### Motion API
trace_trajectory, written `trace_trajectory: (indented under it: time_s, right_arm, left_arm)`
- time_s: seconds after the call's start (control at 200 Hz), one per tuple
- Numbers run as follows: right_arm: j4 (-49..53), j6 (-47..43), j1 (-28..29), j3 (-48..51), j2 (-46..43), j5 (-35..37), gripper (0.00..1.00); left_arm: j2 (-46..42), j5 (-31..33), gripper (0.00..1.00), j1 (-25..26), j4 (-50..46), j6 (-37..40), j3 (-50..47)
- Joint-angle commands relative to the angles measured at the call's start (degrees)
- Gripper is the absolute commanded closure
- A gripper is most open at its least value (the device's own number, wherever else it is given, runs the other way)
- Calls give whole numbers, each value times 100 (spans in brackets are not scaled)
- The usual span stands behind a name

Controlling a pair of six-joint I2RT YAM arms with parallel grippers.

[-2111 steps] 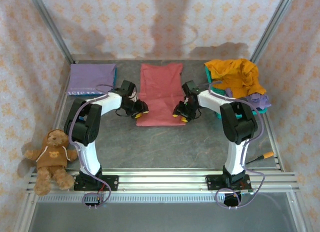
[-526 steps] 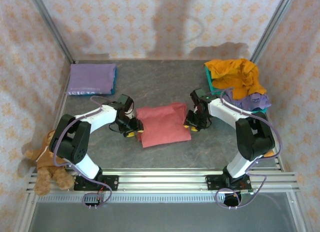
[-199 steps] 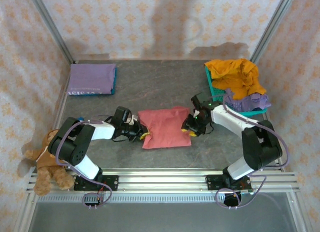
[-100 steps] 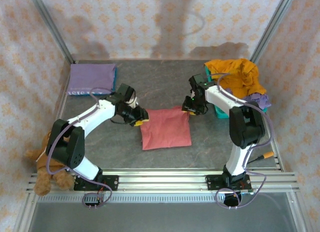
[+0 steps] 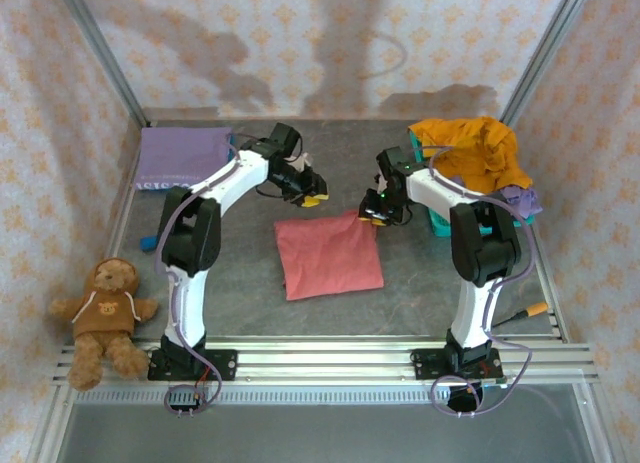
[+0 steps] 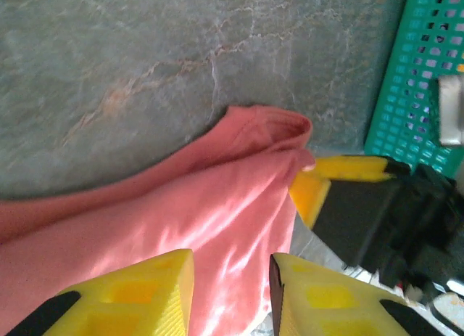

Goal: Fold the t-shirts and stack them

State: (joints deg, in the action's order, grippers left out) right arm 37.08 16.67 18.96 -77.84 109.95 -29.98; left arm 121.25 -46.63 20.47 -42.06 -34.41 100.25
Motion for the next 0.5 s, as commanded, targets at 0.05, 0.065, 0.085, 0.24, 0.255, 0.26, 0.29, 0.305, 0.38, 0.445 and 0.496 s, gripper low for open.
trace_trajectory:
  time_s: [0.05,0.065,0.085,0.24,0.255,0.26,0.29,0.305,0.38,0.445,0.496]
  right_arm:
    - [-169,-157,-79,-10,176,-183,63]
    - [-185,-173,-88,-21,197,-218,63]
    - [-204,-183,-94,-29,220,-259,64]
    - [-373,-139,-156,3,258,-632,84]
    - [-375,-129,-156,12,231,-632,87]
    - [-381,-129,-151,18,217,-637,88]
    - [-414,-122,-156,59,155,-665,93]
    - [-432,-114,-153,83,113,-674,95]
    - [-553,-89,-151,221,-102,-709,100]
    - [-650,-74,-152,339,-277,-724,100]
    - [-701,-67,-153,421,-390,-716,100]
  left_arm:
    - [491,-357,68,229,-166,8,662]
    - [530,-373,68,241,-146,-13,695]
    - [587,-413,68,251,-104,-48,726]
    - [852,-498,69,269,233,-294,896]
    - [871,-503,69,273,238,-301,926]
    - [877,-504,69,273,240,-306,931]
    - [933,-517,69,273,265,-334,984]
    - [955,-529,69,273,291,-356,1002]
    - [1118,-613,70,287,424,-474,1103]
    - [1325,-662,71,316,400,-472,1284]
    - [1501,-688,71,350,332,-439,1445]
